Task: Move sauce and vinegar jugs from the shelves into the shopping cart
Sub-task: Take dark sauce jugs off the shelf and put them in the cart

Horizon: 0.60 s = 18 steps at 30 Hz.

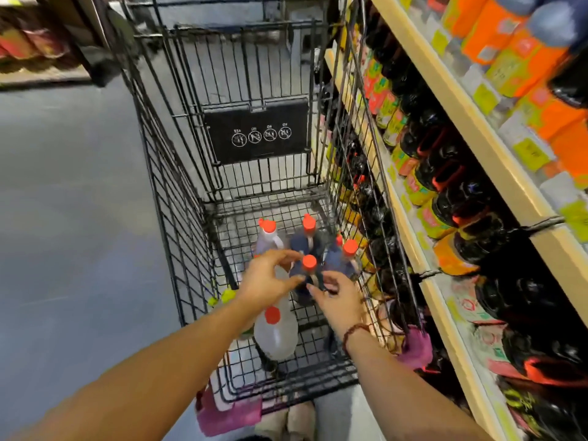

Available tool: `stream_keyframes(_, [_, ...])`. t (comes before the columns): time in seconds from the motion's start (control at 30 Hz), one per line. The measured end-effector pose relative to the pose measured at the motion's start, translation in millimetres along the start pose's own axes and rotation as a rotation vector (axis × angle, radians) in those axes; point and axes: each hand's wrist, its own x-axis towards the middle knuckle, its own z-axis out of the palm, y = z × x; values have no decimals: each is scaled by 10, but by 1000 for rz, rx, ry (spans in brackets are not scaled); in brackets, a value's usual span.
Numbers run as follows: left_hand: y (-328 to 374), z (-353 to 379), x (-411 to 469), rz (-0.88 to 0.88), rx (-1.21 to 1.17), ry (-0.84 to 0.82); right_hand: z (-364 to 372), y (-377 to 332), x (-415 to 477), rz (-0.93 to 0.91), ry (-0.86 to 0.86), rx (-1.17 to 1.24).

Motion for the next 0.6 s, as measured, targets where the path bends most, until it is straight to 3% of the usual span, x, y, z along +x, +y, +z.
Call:
stream_keyframes(0.37, [-90, 109, 165, 1, -4, 69, 207, 170, 194, -141, 87, -345])
stream_keyframes(0.6, [-108, 98, 119, -15, -75, 48, 103, 116, 203, -183, 95, -245])
